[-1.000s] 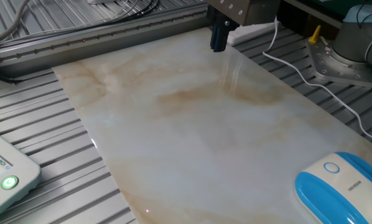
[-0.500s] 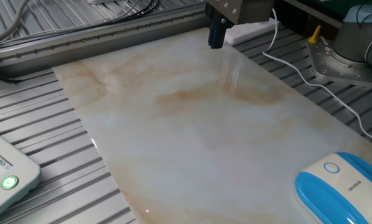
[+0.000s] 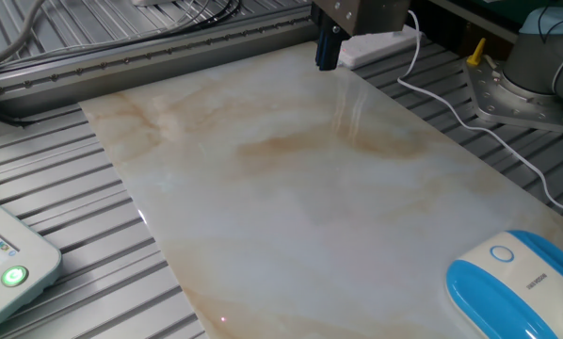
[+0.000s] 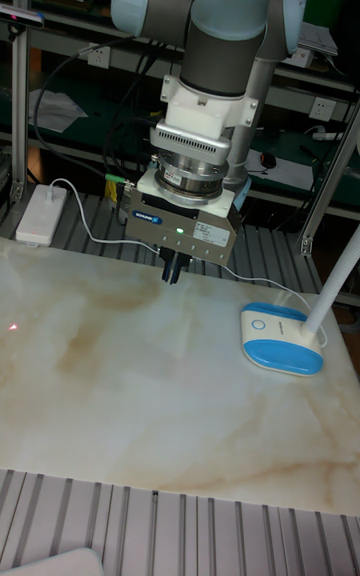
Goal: Turn on the desk lamp by pressing the button
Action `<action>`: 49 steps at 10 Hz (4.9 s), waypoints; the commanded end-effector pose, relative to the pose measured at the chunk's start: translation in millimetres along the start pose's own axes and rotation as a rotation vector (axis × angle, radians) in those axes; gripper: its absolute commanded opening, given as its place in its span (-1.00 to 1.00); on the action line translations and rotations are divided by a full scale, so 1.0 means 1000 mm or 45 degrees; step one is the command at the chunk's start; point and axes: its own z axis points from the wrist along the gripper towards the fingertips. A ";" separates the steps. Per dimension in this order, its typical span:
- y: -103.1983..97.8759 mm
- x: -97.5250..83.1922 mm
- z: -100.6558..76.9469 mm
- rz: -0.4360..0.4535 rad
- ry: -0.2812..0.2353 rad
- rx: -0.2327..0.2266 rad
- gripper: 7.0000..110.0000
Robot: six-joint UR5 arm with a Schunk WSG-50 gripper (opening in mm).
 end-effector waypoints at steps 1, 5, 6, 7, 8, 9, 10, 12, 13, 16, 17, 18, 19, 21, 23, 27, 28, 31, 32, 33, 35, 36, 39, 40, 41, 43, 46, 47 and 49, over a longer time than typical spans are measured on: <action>0.003 -0.001 -0.001 0.006 -0.002 -0.022 -1.00; 0.005 0.001 -0.001 -0.125 0.008 -0.032 -1.00; 0.005 -0.004 -0.002 -0.104 -0.021 -0.032 -1.00; 0.000 -0.008 -0.001 -0.108 -0.037 -0.006 -1.00; 0.004 -0.008 -0.002 -0.057 -0.037 -0.024 -1.00; 0.005 -0.008 -0.002 -0.084 -0.038 -0.028 -1.00; 0.010 -0.004 -0.002 -0.097 -0.020 -0.058 -1.00; 0.007 0.015 -0.002 -0.030 0.076 -0.044 -1.00; 0.002 0.027 -0.003 -0.050 0.142 -0.017 -1.00; 0.003 0.017 -0.002 0.001 0.089 -0.022 -1.00; 0.007 0.014 -0.002 0.023 0.074 -0.040 -1.00; 0.018 0.010 -0.002 -0.055 0.051 -0.099 -1.00; 0.021 0.000 -0.002 -0.082 -0.003 -0.114 -1.00; 0.020 -0.015 -0.003 -0.062 -0.075 -0.103 -1.00; 0.006 0.001 -0.002 -0.029 0.006 -0.038 -1.00; 0.002 0.014 -0.002 -0.096 0.072 -0.019 -1.00; -0.001 0.015 -0.002 -0.114 0.080 -0.004 -1.00; -0.010 0.021 -0.002 -0.161 0.112 0.037 -1.00; -0.014 0.028 -0.003 -0.160 0.150 0.058 -1.00; -0.020 0.034 -0.004 -0.300 0.185 0.074 -1.00; -0.007 0.057 -0.007 -0.542 0.253 -0.037 -1.00; -0.005 0.063 -0.008 -0.567 0.238 -0.042 -1.00; -0.007 0.085 -0.005 -0.547 0.181 0.040 -1.00; -0.005 0.091 -0.001 -0.530 0.155 0.036 -1.00; -0.002 0.099 0.004 -0.506 0.128 0.024 -1.00; 0.004 0.116 0.013 -0.452 0.105 0.021 -1.00; 0.008 0.130 0.028 -0.412 0.048 0.031 -1.00; 0.014 0.131 0.034 -0.426 0.015 0.014 -1.00; 0.026 0.141 0.039 -0.459 0.009 -0.032 -1.00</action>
